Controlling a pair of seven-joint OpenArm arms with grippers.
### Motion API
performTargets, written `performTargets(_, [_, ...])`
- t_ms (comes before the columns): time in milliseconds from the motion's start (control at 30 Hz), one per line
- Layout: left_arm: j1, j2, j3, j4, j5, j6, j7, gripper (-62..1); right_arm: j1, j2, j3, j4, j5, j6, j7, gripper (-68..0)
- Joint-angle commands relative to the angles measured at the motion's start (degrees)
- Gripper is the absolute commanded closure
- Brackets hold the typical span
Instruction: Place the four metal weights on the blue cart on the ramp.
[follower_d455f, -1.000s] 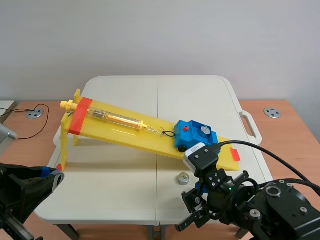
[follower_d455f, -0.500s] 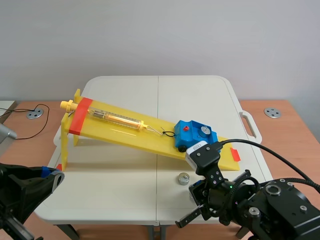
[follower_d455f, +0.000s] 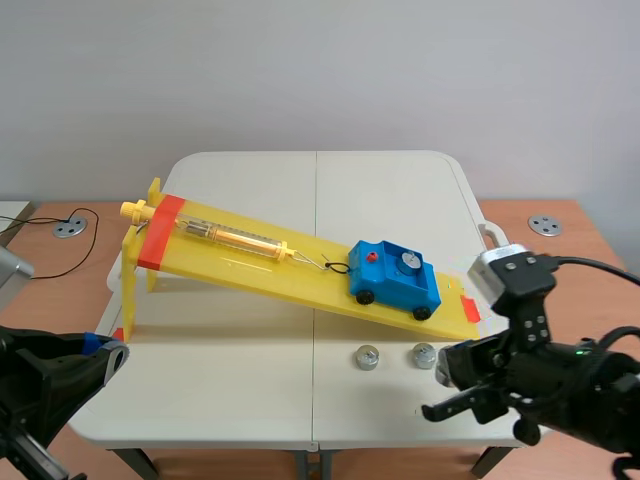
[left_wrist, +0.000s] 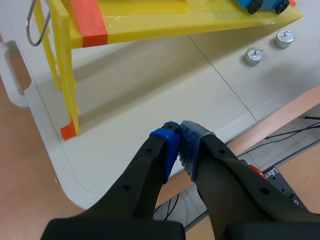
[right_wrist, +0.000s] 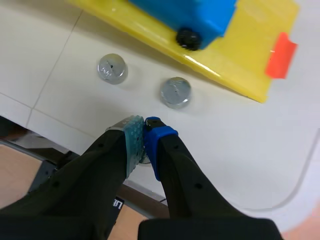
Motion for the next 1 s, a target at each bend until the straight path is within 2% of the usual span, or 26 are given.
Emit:
performTargets(0, [-0.5, 0.7, -0.9, 4.1, -2.5, -1.4, -4.5, -3.6, 0.0, 2.5, 4.7, 8.3, 8.0, 3.0, 2.9, -0.6])
performTargets(233, [-0.5, 0.7, -0.9, 4.1, -2.5, -1.4, -4.5, -3.6, -3.1, 2.4, 17.0, 16.4, 18.0, 5.8, -1.5, -0.6])
performTargets(367, [-0.5, 0.7, -0.9, 4.1, -2.5, -1.4, -4.5, -3.6, -2.3, 2.4, 21.8, 17.4, 23.8, 5.7, -1.3, -0.6])
performTargets(500, [-0.5, 0.7, -0.9, 4.1, -2.5, -1.4, -4.5, -3.6, 1.5, 1.9, 21.9, 17.0, 23.8, 5.7, -0.7, -0.6])
performTargets(633, [-0.5, 0.8, -0.9, 4.1, -2.5, -1.4, -4.5, -3.6, 7.0, -0.1, 21.1, 14.7, 22.8, 5.5, -0.7, -0.6])
performTargets(967, [-0.5, 0.7, -0.9, 4.1, -2.5, -1.4, -4.5, -3.6, 19.1, -5.5, 16.2, 2.2, 18.6, 5.5, 0.8, -0.6])
